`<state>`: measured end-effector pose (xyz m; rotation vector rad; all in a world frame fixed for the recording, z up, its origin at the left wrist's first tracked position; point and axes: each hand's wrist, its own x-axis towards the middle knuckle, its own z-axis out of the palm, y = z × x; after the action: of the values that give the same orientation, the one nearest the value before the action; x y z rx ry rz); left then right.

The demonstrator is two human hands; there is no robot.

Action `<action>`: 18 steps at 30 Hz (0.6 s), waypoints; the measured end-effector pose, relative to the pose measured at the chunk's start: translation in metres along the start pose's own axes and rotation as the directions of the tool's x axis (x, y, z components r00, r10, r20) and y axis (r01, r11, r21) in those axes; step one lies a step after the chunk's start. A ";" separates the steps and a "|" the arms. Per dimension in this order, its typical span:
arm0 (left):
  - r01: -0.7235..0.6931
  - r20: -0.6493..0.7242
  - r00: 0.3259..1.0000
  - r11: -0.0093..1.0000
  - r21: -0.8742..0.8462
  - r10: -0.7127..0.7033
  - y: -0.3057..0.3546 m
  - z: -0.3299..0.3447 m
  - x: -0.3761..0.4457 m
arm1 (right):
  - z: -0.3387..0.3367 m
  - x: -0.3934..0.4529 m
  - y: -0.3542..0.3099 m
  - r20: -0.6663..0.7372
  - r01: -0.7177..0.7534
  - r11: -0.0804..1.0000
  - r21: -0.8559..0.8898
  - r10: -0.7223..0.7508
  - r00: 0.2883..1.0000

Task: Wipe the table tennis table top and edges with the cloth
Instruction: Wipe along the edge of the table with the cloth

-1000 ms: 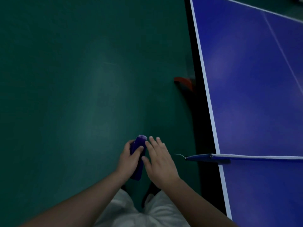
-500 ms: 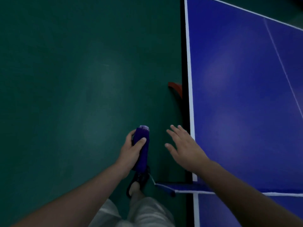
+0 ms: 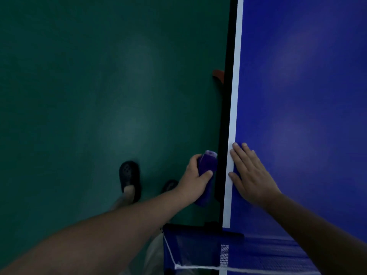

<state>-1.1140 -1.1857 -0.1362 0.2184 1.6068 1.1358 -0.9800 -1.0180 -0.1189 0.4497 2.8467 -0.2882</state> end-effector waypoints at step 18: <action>-0.098 -0.242 0.969 0.978 -0.185 0.052 -0.005 0.056 0.045 | 0.005 0.015 0.011 -0.171 0.057 0.998 -0.009 -0.058 0.984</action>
<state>-1.0828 -1.1287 -0.1662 0.0151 1.6906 1.4124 -0.9895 -1.0051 -0.1299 0.4108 3.0316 -0.2659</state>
